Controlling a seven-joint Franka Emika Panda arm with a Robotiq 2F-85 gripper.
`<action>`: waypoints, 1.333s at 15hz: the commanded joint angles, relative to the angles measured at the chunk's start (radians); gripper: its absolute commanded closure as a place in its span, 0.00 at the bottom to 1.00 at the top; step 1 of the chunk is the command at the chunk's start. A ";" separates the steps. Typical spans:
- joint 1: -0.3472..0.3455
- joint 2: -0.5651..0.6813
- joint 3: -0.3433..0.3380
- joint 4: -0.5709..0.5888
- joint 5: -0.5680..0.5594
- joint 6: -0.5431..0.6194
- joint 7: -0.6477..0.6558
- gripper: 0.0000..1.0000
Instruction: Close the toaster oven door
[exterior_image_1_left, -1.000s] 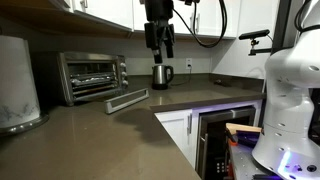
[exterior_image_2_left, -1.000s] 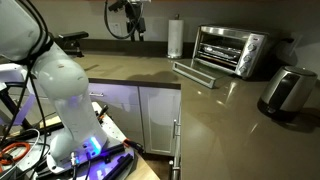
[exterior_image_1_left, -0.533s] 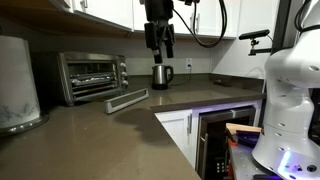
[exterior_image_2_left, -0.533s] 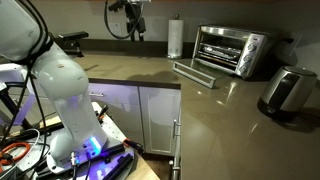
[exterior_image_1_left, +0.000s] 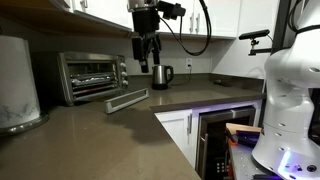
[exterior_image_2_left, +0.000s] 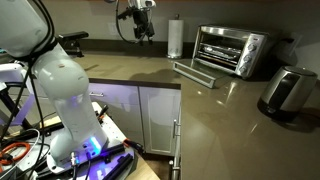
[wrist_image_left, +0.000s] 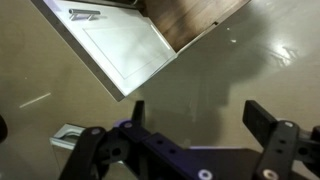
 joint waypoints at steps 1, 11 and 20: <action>0.016 0.129 -0.010 0.092 -0.090 0.039 0.023 0.00; 0.061 0.307 -0.079 0.286 -0.218 0.050 0.011 0.47; 0.123 0.452 -0.127 0.431 -0.262 0.051 -0.013 0.51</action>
